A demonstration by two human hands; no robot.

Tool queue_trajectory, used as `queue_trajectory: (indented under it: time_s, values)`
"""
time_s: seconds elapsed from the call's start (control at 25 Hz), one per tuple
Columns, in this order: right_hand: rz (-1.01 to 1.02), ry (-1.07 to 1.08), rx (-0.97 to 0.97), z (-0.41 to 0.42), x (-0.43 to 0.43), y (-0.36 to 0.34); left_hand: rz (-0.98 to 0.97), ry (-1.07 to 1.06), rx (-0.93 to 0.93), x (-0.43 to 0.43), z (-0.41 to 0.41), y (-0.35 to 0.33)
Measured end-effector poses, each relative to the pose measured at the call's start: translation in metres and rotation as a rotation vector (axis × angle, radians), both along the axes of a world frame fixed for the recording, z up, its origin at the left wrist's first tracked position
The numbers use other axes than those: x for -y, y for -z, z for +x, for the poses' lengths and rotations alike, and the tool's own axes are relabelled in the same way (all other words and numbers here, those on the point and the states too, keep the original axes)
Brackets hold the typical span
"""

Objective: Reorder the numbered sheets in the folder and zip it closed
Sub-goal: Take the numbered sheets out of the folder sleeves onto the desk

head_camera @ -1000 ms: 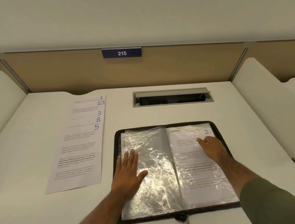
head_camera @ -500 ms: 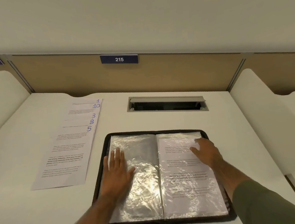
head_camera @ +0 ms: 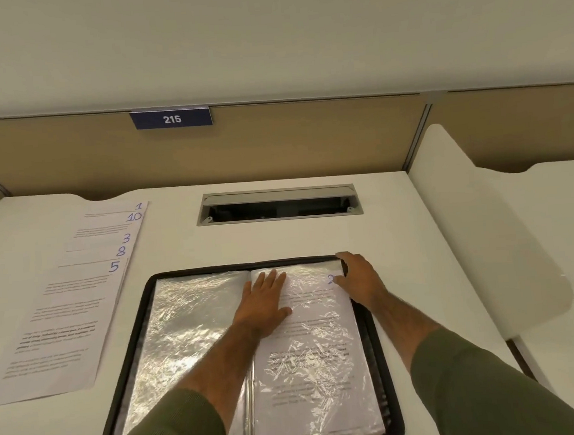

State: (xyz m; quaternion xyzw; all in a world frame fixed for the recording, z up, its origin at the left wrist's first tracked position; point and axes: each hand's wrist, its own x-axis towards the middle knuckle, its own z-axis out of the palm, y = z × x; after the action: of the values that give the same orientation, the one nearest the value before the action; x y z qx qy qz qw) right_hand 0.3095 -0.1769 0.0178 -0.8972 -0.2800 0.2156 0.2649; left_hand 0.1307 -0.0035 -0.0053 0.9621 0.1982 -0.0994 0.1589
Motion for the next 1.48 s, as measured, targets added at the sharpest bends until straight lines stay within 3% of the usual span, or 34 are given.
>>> queue_trajectory:
  time_s: [0.24, 0.44, 0.68, 1.12, 1.48]
  values:
    - [0.146, 0.184, -0.175, 0.025, -0.015, -0.002, -0.005, -0.051, 0.052, -0.006, 0.04, -0.01]
    - [0.16, 0.171, -0.179, 0.033, -0.016, 0.001, 0.068, -0.084, 0.16, -0.008, 0.055, -0.012]
    - [0.295, 0.147, -0.282, 0.035, -0.01, -0.007, -0.045, -0.155, 0.297, -0.016, 0.066, -0.011]
    - [0.314, 0.153, -0.342, 0.031, -0.01, -0.015, -0.325, -0.149, 0.132, -0.029, 0.086, -0.024]
    - [0.299, 0.131, -0.323, 0.026, -0.014, -0.022, -0.345, -0.011, -0.106, -0.037, 0.108, -0.038]
